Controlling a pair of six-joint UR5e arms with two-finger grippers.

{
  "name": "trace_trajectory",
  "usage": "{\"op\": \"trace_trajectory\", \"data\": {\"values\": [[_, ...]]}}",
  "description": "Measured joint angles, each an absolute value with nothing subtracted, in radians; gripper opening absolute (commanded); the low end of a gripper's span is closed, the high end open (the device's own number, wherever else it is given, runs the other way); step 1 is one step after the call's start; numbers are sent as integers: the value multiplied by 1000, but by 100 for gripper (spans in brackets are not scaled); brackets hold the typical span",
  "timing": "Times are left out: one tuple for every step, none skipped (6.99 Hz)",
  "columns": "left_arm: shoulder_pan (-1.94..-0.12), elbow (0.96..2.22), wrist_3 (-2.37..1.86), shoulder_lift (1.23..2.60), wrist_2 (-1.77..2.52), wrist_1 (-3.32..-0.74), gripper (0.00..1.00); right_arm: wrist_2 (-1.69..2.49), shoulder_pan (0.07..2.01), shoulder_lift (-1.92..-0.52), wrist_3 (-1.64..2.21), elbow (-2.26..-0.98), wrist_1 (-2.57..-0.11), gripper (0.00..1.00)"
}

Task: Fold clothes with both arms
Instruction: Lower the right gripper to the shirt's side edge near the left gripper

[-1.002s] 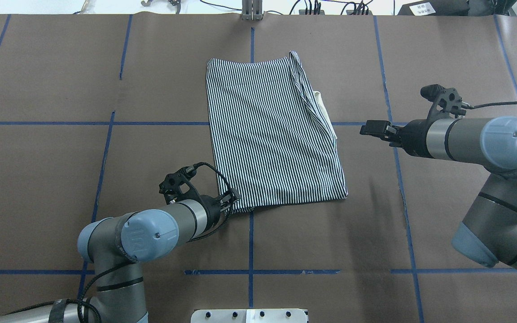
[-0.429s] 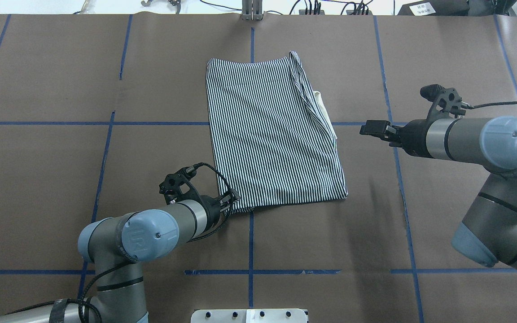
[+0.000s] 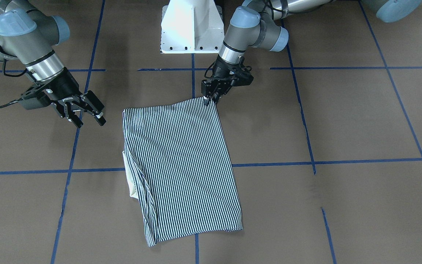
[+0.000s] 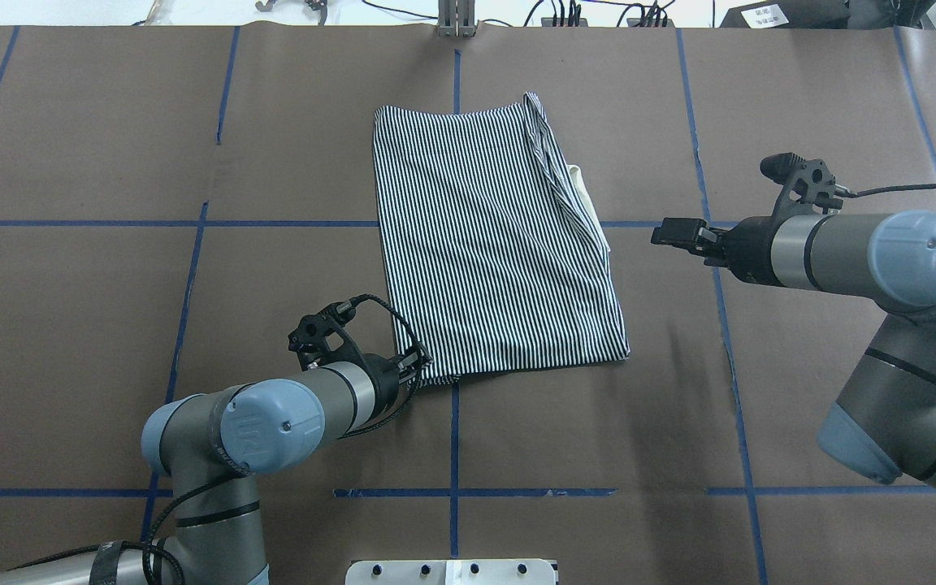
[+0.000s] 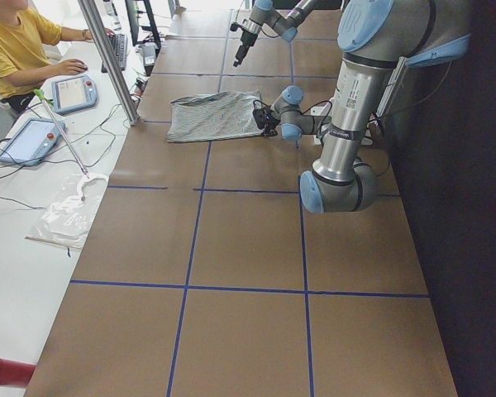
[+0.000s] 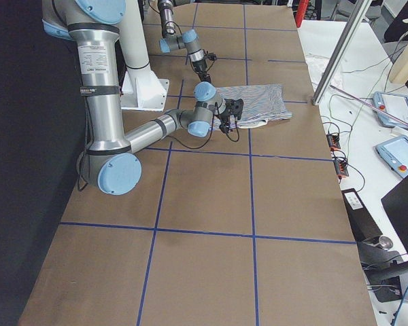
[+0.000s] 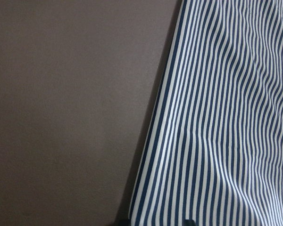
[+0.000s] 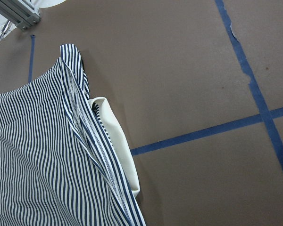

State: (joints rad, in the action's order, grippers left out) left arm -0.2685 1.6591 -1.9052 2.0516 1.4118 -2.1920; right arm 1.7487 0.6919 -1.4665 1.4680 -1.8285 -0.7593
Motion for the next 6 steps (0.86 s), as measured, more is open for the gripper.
{"op": "trace_trajectory", "data": {"values": [[-268,1660,-1904,2052,1411,-2192,0,1749,692,-1466,1468,-1828,-759,100],[-268,1661,-1900,2051,1411,-2195,0,1749,692,-1465,1468,-1829,-760,100],[-268,1662,-1896,2051,1411,-2200,0,1749,692,-1465,1468,-1829,-761,95],[-268,1664,-1893,2051,1411,-2203,0,1749,691,-1463,1480,-1829,-765,83],[-268,1665,-1892,2051,1410,-2204,0,1745,690,-1453,1539,-1837,-788,79],[-269,1667,-1892,2051,1410,-2204,0,1727,684,-1420,1647,-1856,-865,78]]}}
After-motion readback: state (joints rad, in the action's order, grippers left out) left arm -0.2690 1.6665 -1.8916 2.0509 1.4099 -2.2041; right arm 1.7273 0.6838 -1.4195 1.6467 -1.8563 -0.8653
